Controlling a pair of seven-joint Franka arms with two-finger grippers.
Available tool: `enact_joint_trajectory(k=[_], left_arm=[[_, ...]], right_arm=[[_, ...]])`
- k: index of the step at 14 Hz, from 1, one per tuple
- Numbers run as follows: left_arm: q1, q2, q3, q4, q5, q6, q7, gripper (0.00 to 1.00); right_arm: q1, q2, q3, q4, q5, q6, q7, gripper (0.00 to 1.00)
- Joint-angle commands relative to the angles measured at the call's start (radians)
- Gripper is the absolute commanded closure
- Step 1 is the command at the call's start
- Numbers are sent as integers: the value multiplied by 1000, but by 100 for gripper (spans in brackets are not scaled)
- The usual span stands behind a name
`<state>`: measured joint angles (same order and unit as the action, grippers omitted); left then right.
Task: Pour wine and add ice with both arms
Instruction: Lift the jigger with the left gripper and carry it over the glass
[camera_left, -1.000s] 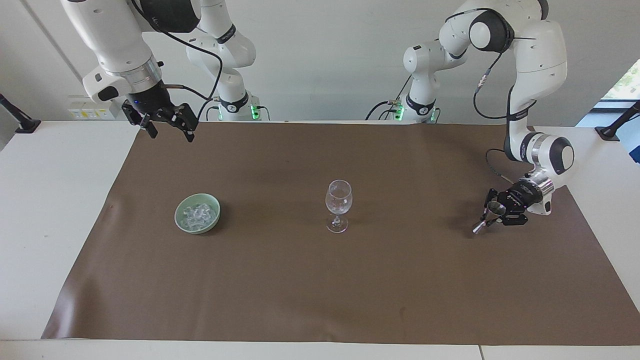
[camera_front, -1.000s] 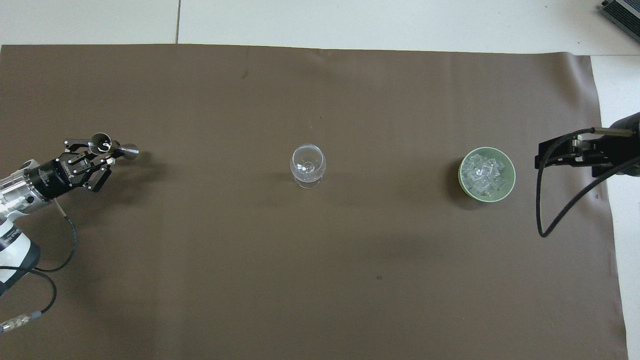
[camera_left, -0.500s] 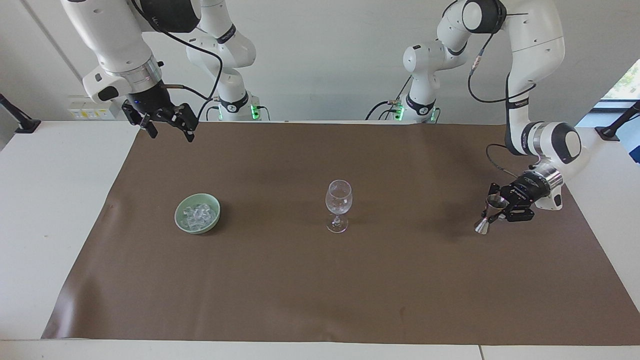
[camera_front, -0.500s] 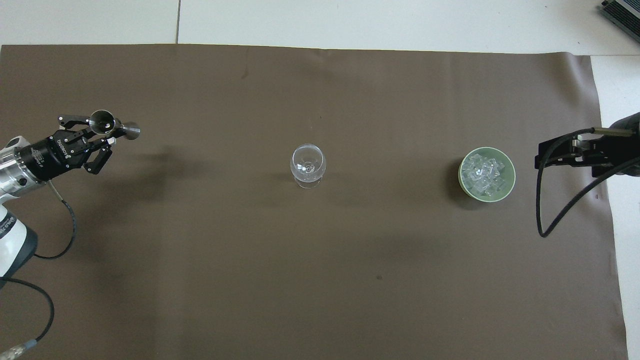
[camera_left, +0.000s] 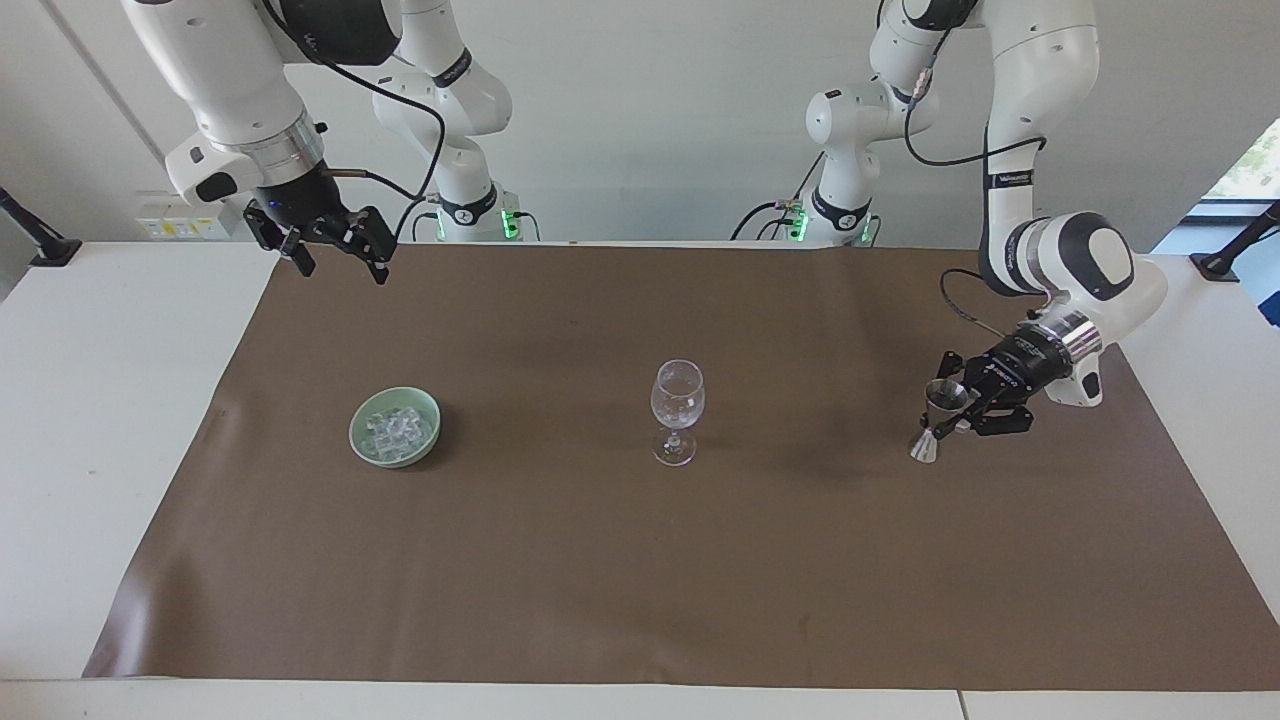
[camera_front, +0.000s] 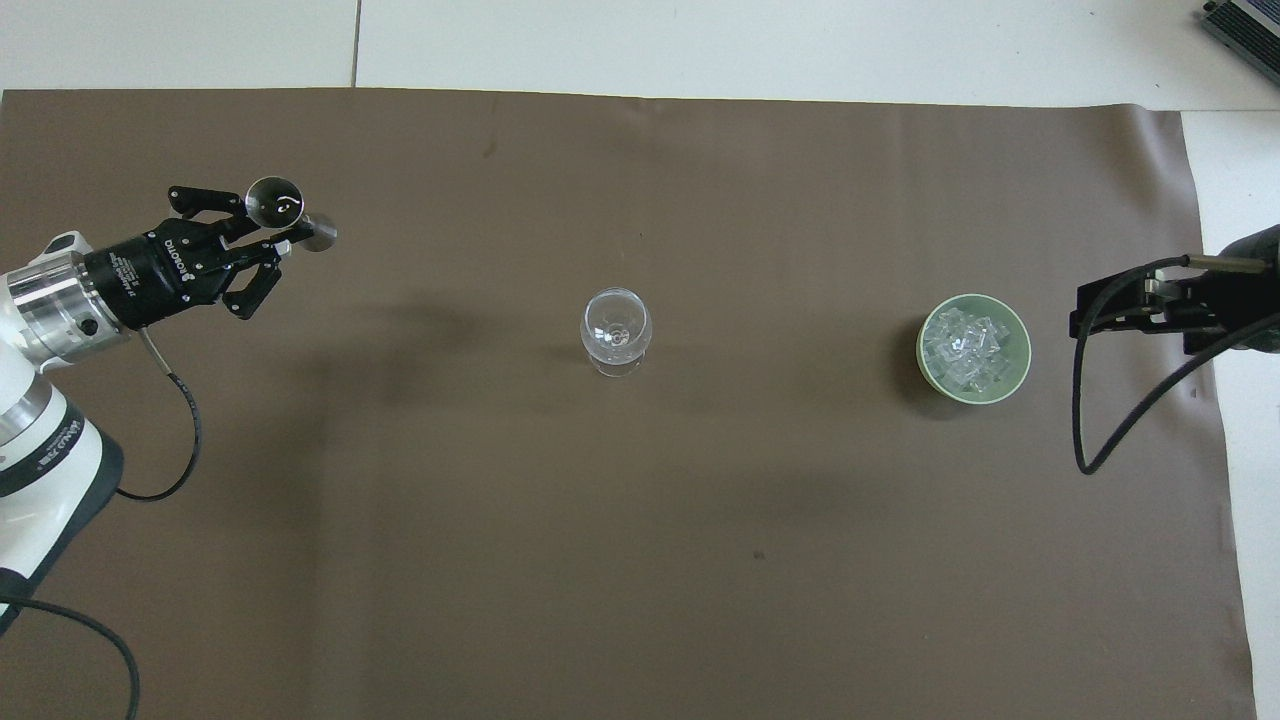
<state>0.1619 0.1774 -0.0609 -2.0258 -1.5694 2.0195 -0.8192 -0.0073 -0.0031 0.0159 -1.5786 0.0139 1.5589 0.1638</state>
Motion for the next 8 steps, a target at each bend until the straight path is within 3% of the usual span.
enact_joint_trajectory(k=[1, 8], left_arm=[[-2, -90, -86, -39, 43, 128, -98, 100], [-1, -193, -350, -69, 111, 479, -233, 100]], right_arm=[[-16, -6, 4, 0, 24, 0, -32, 0], [-16, -6, 4, 0, 24, 0, -32, 0]])
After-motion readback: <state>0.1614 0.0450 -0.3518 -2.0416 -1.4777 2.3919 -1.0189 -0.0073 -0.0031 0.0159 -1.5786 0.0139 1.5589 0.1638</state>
